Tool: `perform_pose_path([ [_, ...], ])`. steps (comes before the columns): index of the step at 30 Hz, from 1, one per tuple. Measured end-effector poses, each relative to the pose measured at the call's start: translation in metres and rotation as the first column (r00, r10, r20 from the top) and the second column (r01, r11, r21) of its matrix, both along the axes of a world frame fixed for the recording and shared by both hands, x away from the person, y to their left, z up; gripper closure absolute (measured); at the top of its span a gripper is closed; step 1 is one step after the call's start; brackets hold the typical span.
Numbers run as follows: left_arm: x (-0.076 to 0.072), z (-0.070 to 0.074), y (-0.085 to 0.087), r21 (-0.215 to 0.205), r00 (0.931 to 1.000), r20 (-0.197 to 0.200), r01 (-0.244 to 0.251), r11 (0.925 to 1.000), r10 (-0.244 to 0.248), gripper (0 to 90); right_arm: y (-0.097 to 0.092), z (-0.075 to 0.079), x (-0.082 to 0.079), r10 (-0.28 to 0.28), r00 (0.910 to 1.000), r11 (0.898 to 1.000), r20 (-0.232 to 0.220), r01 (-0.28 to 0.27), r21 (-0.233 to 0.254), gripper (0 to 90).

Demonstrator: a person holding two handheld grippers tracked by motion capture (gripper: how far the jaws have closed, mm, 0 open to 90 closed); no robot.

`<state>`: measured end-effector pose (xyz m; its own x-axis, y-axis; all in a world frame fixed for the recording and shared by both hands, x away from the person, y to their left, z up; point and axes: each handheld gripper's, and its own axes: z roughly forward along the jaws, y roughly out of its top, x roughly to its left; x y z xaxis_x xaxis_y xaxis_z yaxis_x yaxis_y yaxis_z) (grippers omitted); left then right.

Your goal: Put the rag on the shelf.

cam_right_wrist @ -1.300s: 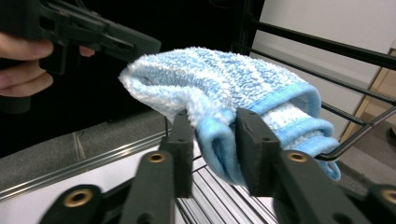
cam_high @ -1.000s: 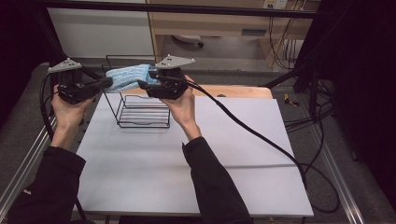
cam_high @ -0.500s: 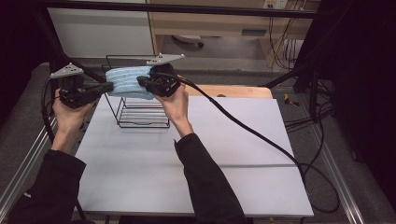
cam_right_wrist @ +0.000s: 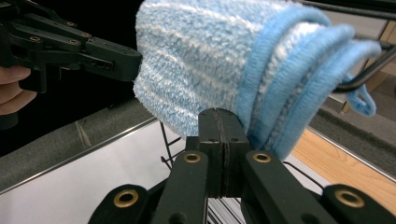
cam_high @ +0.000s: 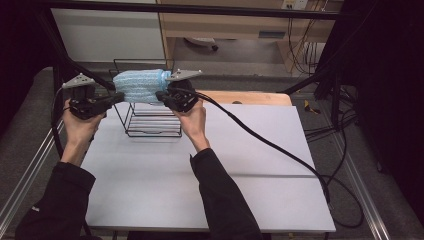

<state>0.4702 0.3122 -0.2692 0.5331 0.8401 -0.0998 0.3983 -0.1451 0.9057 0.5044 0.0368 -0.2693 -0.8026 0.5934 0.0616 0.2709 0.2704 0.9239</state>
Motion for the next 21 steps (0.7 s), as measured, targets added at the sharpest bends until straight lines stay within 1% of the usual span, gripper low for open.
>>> perform_pose_path([
  [2, 0.003, -0.002, -0.001, 0.002, 0.9999, -0.008, -0.012, 0.9999, 0.012, 88.3, 0.0, -0.003, 0.001, -0.007, 1.0, 1.0, 0.0, 0.007, 0.006, 89.8],
  [4, 0.005, -0.003, -0.003, 0.003, 0.9998, -0.006, -0.019, 0.9998, 0.019, 88.3, 0.0, -0.006, 0.001, -0.009, 1.0, 1.0, 0.0, 0.009, 0.003, 89.7],
  [9, 0.005, -0.003, -0.003, 0.007, 0.9998, -0.003, -0.019, 0.9998, 0.019, 88.1, 0.002, -0.008, 0.002, -0.01, 1.0, 1.0, 0.0, 0.01, 0.001, 88.4],
  [12, 0.001, 0.0, -0.002, 0.005, 0.9998, 0.009, -0.015, 0.9999, 0.015, 87.1, 0.0, -0.005, -0.001, -0.002, 1.0, 1.0, 0.008, 0.002, 0.007, 86.6],
  [17, -0.008, 0.009, 0.0, 0.005, 0.9995, 0.031, -0.011, 0.9999, 0.01, 85.3, -0.003, 0.002, -0.007, 0.017, 0.9997, 0.999, 0.019, -0.018, 0.037, 80.7],
  [21, -0.014, 0.016, 0.0, 0.004, 0.999, 0.045, -0.005, 1.0, 0.005, 79.3, -0.007, 0.009, -0.011, 0.022, 0.9992, 0.998, 0.033, -0.024, 0.053, 74.9],
])
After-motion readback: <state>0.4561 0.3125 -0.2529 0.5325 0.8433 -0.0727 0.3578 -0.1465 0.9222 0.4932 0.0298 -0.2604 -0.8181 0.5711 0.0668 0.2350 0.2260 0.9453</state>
